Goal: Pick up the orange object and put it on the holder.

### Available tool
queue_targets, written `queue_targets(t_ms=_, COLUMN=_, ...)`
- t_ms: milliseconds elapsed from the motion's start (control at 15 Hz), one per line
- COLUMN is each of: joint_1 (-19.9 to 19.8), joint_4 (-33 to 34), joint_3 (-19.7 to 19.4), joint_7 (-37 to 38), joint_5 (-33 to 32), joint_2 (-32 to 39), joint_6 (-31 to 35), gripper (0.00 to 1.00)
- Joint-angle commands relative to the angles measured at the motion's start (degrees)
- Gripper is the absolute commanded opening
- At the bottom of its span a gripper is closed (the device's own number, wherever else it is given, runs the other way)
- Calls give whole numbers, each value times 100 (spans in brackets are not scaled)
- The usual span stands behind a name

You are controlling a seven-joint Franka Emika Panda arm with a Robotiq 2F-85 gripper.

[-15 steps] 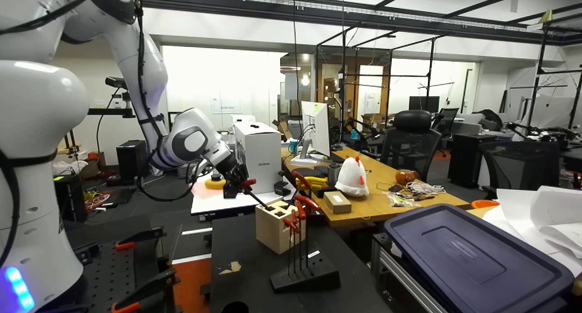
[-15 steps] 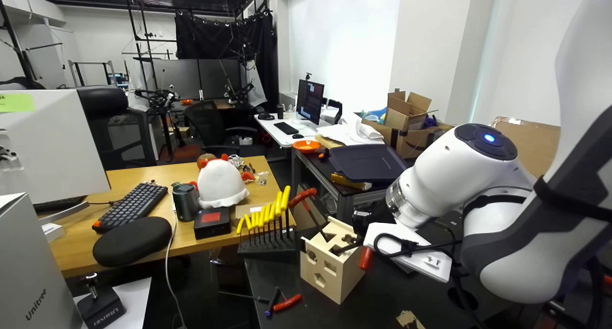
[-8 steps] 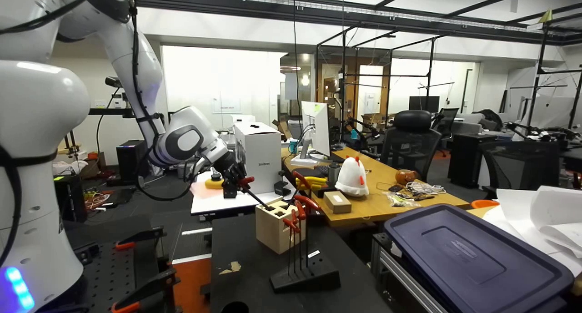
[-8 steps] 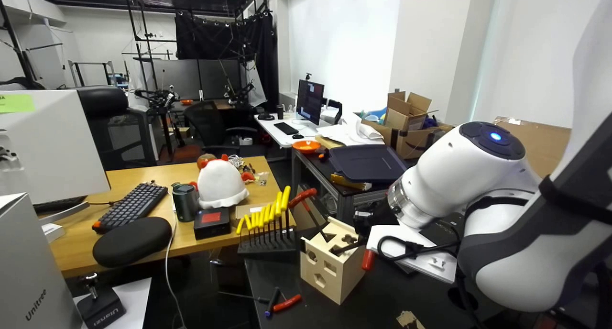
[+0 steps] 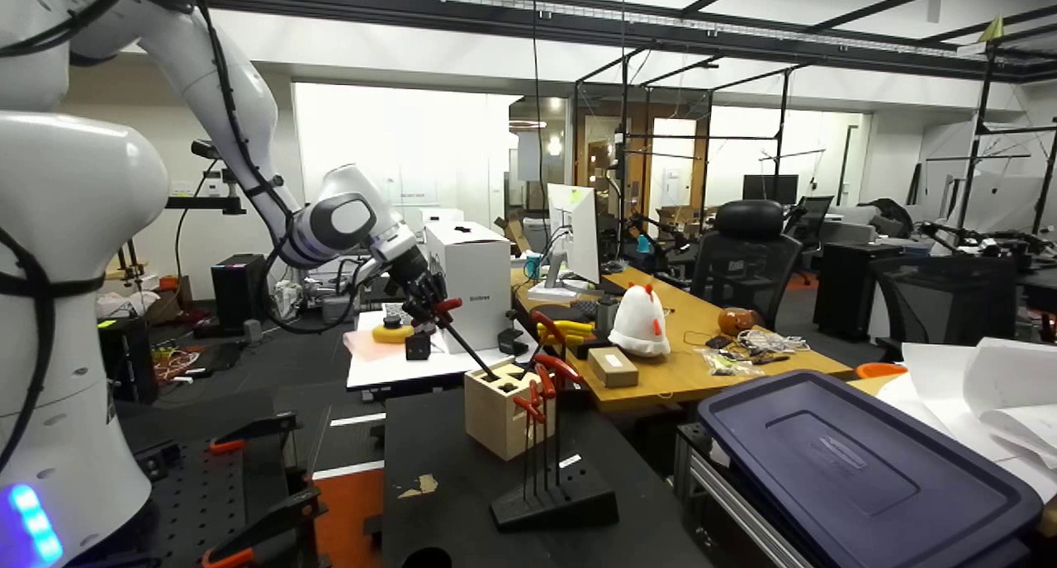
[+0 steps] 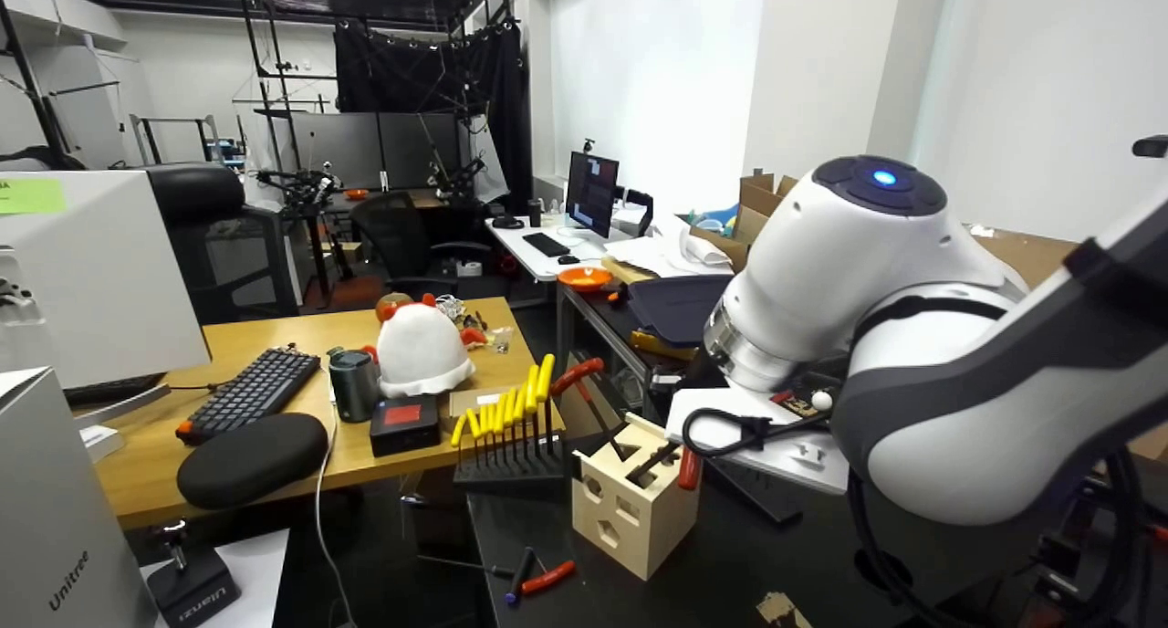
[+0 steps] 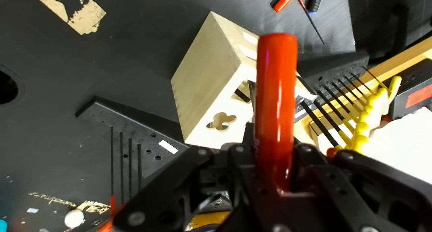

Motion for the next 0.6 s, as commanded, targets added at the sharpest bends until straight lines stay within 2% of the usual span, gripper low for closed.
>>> queue_targets(t_ms=0, joint_1=195, joint_4=453, joint_3=-537, joint_7=-91, joint_5=-421, joint_2=-238, joint_6=-928, gripper=5)
queue_targets(t_ms=200, joint_1=135, joint_4=926, joint_3=-693, joint_7=67, joint_5=-937, joint_2=-261, joint_6=-1700, gripper=5)
queue_targets(t_ms=533, joint_1=11, joint_4=1611, joint_3=-718, joint_7=398, joint_5=-1727, joint_2=-422, joint_6=-2783, gripper=5)
